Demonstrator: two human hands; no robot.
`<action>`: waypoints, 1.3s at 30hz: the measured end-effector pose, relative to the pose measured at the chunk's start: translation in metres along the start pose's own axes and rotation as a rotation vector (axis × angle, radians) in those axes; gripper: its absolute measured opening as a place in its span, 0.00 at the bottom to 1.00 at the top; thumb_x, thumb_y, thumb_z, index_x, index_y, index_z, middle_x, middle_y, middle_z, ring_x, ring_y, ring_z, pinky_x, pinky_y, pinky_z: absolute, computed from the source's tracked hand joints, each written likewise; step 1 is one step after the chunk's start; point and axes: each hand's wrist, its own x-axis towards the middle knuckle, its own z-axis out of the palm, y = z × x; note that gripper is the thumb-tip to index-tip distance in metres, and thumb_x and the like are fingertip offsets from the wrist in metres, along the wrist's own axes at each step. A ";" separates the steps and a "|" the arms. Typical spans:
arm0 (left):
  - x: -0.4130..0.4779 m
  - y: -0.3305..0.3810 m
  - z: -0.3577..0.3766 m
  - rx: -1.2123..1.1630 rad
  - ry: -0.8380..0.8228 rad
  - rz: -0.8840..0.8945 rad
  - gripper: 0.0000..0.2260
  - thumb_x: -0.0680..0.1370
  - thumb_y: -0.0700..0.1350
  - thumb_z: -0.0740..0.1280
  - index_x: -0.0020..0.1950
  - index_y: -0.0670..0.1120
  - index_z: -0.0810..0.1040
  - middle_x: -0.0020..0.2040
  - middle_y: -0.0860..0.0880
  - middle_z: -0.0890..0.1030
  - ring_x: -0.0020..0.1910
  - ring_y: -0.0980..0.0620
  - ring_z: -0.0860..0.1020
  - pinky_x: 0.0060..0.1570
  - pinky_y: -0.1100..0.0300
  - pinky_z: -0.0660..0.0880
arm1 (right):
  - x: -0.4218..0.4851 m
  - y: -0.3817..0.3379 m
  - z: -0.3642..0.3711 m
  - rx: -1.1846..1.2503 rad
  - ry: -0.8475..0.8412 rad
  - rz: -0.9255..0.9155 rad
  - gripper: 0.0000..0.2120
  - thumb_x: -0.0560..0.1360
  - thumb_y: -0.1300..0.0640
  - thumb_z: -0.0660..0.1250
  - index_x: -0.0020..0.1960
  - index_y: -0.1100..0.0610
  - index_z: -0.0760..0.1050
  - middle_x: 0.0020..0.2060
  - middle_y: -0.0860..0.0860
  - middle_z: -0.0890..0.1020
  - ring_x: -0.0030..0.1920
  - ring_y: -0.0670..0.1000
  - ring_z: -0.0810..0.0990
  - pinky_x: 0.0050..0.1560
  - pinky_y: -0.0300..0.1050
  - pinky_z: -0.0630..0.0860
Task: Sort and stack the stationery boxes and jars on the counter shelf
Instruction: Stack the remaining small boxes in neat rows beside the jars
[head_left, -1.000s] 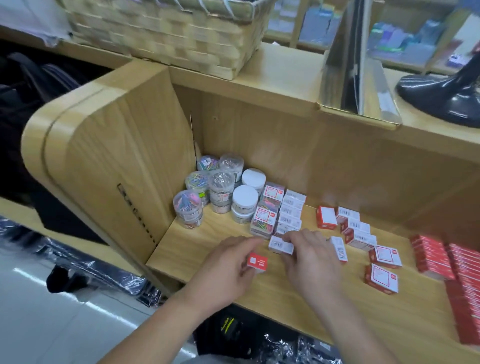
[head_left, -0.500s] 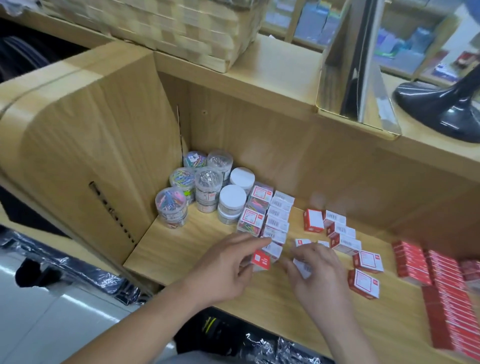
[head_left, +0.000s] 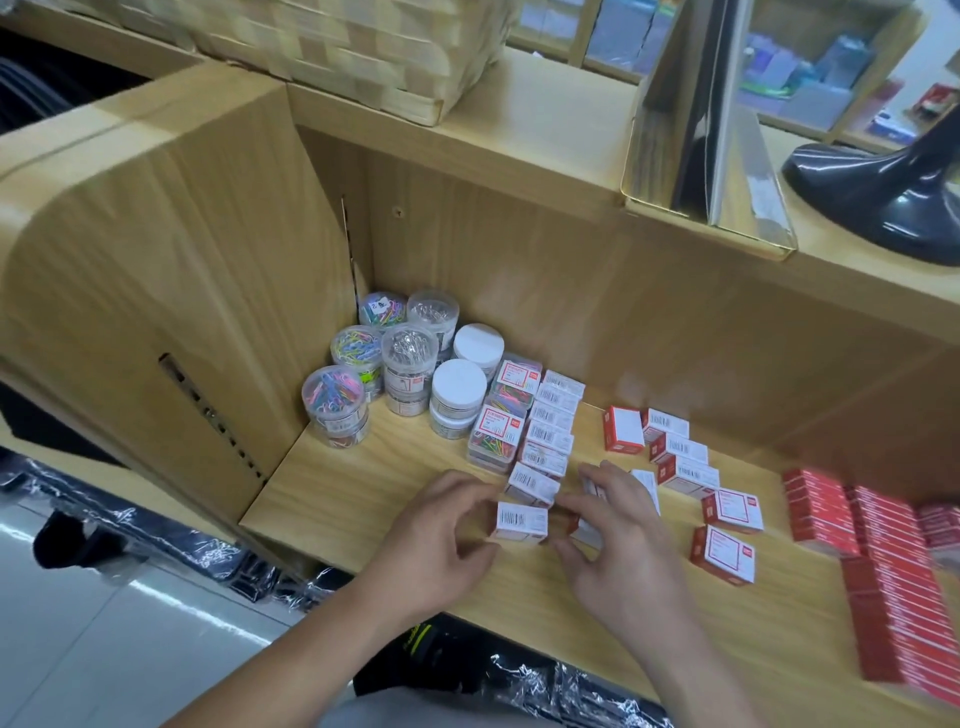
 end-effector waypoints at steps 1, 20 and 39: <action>-0.001 -0.002 0.000 0.008 -0.015 0.006 0.21 0.71 0.42 0.76 0.64 0.53 0.81 0.57 0.60 0.77 0.56 0.61 0.78 0.54 0.67 0.73 | -0.001 0.000 0.001 0.006 -0.001 0.000 0.21 0.63 0.59 0.81 0.55 0.50 0.83 0.63 0.48 0.78 0.68 0.56 0.74 0.64 0.59 0.75; 0.000 -0.010 0.006 0.068 -0.023 -0.022 0.17 0.77 0.46 0.69 0.65 0.57 0.77 0.53 0.59 0.77 0.52 0.57 0.80 0.54 0.53 0.79 | -0.013 -0.005 0.003 -0.173 0.010 0.005 0.14 0.75 0.42 0.67 0.49 0.51 0.85 0.65 0.53 0.79 0.72 0.59 0.71 0.67 0.61 0.72; 0.007 0.009 0.026 0.625 0.040 0.032 0.14 0.81 0.57 0.61 0.62 0.55 0.77 0.46 0.54 0.74 0.46 0.50 0.74 0.40 0.54 0.75 | 0.000 -0.001 0.016 -0.369 -0.159 0.070 0.27 0.77 0.39 0.52 0.71 0.48 0.71 0.76 0.53 0.66 0.79 0.60 0.56 0.78 0.63 0.53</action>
